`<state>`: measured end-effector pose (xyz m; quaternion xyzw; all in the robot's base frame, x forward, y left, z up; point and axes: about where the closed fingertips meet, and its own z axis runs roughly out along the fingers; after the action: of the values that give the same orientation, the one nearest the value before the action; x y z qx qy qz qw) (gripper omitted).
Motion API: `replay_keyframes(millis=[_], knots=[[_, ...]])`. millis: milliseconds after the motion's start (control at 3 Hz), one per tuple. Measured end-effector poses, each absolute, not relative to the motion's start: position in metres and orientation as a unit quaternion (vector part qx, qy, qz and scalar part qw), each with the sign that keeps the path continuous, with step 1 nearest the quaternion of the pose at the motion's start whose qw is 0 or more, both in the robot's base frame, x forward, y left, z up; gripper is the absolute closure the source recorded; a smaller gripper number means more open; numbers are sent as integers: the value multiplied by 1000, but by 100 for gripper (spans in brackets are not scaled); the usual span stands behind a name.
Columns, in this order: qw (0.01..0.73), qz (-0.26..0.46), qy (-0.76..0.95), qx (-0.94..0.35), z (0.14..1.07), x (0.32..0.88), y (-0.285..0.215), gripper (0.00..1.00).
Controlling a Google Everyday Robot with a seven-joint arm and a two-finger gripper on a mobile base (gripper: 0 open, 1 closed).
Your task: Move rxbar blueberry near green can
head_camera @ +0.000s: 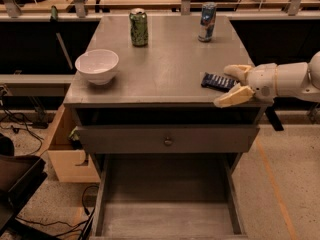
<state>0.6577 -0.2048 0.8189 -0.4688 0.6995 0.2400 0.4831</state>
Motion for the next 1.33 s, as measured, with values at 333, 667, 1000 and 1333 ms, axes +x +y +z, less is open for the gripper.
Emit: replay_keyframes(millis=[333,667,1000,1333], knots=[[483,240,699,-469,820,658,-205,87],[483,240,699,-469,820,658,-205,100],[483,240,699,-469,820,658,-204,100],[483,240,699,-469,821,658,-204,82]])
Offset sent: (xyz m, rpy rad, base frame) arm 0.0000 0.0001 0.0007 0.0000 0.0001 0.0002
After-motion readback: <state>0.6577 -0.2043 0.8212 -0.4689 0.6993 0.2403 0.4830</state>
